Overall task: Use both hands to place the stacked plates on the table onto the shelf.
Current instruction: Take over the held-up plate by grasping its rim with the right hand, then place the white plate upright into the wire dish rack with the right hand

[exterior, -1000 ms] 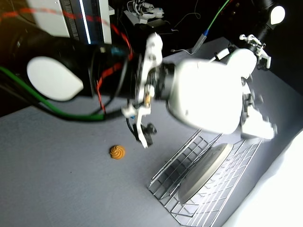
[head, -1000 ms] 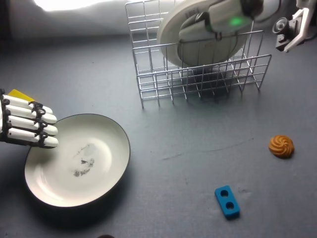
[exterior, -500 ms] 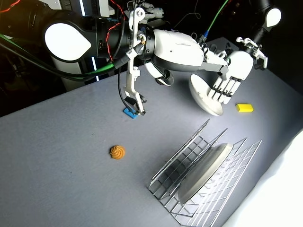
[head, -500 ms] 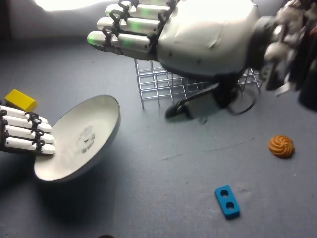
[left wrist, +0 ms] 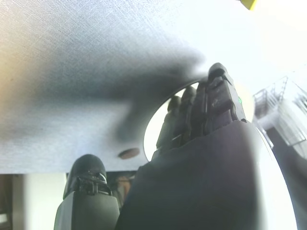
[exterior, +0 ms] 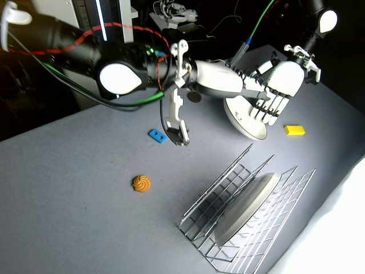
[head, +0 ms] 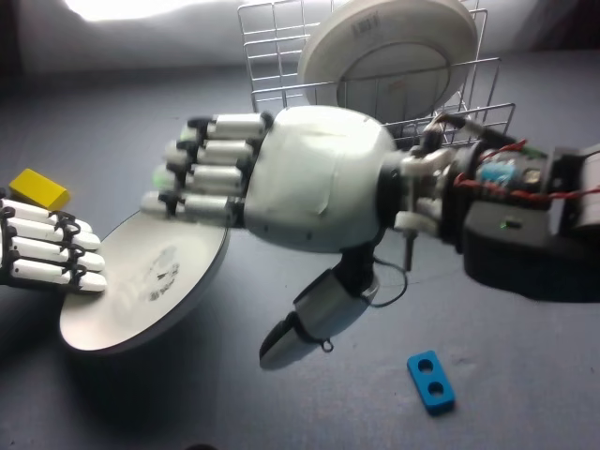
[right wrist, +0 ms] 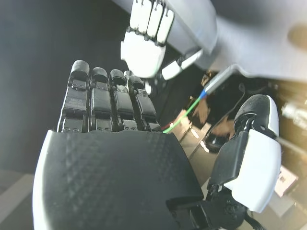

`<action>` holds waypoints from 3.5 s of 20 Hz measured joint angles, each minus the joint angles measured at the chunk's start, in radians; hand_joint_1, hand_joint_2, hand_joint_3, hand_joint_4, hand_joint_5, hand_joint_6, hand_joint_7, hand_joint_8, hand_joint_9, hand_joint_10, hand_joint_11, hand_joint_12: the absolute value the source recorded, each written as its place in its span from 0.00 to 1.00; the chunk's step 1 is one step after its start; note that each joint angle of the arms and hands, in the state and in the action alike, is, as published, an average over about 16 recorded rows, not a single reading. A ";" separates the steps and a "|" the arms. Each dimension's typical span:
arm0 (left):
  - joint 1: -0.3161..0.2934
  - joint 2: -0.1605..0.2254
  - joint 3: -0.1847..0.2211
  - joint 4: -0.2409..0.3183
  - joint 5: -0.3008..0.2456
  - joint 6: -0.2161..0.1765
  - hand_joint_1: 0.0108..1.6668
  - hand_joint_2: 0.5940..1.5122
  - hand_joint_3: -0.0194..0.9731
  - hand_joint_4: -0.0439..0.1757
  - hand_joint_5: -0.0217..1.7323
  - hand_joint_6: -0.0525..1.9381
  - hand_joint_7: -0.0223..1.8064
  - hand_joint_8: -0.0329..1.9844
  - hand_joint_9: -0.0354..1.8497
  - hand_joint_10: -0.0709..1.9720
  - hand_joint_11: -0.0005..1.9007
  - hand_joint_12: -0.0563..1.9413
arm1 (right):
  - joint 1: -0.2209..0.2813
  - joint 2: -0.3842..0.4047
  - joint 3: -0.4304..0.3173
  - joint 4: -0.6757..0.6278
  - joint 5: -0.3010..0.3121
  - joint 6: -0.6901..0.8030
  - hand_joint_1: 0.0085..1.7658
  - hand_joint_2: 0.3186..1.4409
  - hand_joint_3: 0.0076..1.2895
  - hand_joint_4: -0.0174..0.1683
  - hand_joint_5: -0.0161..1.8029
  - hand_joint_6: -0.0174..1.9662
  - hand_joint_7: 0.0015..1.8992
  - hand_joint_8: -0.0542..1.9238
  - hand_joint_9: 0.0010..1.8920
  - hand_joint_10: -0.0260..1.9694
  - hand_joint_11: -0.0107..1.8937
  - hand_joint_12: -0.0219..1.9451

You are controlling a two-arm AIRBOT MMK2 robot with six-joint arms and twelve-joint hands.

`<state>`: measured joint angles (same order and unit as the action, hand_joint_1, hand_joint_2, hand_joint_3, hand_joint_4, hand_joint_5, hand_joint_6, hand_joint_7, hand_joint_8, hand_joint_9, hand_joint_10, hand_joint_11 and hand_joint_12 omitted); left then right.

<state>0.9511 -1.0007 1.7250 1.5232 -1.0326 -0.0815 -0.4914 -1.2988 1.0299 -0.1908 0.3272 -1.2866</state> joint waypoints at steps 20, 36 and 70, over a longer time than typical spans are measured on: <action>-0.021 -0.010 0.005 0.021 -0.001 -0.002 0.01 0.52 0.04 0.18 0.01 0.03 0.01 0.01 0.01 0.02 0.01 0.03 | -0.052 -0.264 0.217 0.004 0.017 -0.050 0.27 0.57 0.00 0.12 0.27 0.02 0.30 0.04 0.31 0.04 0.12 0.56; -0.043 -0.014 0.008 0.040 -0.004 -0.006 0.01 0.51 0.04 0.17 0.01 0.02 0.01 0.01 0.01 0.02 0.01 0.03 | -0.041 -0.291 0.219 0.006 0.054 -0.056 0.63 0.59 0.01 0.06 0.57 0.18 0.63 0.22 0.66 0.13 0.50 0.59; -0.504 0.026 0.057 0.209 -0.076 -0.174 0.00 0.51 0.04 0.20 0.02 0.04 0.02 0.01 0.03 0.04 0.01 0.03 | 0.008 -0.191 0.108 0.068 0.052 -0.087 0.68 0.58 0.00 0.10 0.59 0.35 0.62 0.43 0.58 0.46 0.42 0.71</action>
<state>0.4469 -0.9745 1.7815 1.7323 -1.1089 -0.2555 -0.4832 -1.4899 1.1381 -0.1233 0.3788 -1.3736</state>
